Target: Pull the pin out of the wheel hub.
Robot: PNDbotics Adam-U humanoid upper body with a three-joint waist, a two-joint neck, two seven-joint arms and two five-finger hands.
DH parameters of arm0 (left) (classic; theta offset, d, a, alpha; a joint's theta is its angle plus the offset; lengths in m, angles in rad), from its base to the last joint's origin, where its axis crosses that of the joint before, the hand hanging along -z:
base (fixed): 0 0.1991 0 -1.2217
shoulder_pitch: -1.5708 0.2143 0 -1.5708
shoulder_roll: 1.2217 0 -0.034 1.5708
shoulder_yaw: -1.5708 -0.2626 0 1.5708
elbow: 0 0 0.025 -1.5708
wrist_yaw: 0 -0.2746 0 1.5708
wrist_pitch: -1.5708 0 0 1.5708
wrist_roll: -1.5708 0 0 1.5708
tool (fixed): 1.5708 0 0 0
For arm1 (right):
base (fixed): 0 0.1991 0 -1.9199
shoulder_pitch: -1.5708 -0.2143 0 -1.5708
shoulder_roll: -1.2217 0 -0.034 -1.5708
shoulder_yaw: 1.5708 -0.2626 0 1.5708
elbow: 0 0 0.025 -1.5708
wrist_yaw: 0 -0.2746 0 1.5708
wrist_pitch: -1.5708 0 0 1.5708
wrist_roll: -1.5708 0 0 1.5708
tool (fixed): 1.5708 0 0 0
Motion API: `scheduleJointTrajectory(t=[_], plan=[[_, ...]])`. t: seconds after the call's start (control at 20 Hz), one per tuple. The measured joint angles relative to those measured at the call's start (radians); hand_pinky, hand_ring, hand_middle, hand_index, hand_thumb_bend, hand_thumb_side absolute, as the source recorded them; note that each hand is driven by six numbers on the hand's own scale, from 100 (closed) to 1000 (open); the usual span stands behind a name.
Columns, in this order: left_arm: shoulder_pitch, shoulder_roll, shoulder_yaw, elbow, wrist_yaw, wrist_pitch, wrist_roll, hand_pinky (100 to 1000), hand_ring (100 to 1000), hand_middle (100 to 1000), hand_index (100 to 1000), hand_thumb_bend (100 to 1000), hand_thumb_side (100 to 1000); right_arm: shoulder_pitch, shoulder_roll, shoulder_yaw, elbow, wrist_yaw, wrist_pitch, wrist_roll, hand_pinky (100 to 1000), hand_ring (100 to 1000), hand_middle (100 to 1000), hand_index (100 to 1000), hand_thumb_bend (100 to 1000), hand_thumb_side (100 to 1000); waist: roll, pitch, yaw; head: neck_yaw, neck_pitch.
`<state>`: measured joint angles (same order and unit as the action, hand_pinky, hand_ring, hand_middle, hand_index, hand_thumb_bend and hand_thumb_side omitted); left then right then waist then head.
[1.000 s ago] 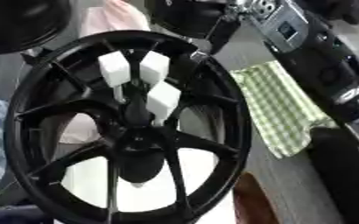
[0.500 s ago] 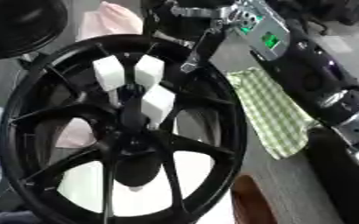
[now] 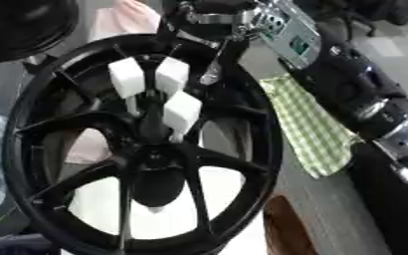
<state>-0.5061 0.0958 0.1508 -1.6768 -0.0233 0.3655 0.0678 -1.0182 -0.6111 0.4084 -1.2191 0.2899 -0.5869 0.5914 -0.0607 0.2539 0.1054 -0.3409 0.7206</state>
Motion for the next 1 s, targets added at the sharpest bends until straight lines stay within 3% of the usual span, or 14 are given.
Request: scheduleJointTrajectory(t=[0.65, 1.0], plan=[[0.0, 0.0, 0.0, 0.0, 0.0, 0.004, 0.001, 691, 659, 493, 748, 140, 920, 0.008, 0.0, 0.033, -0.008, -0.005, 0.0, 0.0, 747, 724, 718, 772, 498, 100, 0.0, 0.0, 0.006, 0.001, 0.008], [0.0, 0.0, -0.006, 0.0, 0.0, 0.007, -0.002, 693, 659, 494, 748, 140, 926, 0.01, 0.0, 0.036, -0.008, -0.013, 0.0, 0.0, 719, 672, 642, 738, 424, 100, -0.003, 0.0, 0.009, 0.001, 0.006]])
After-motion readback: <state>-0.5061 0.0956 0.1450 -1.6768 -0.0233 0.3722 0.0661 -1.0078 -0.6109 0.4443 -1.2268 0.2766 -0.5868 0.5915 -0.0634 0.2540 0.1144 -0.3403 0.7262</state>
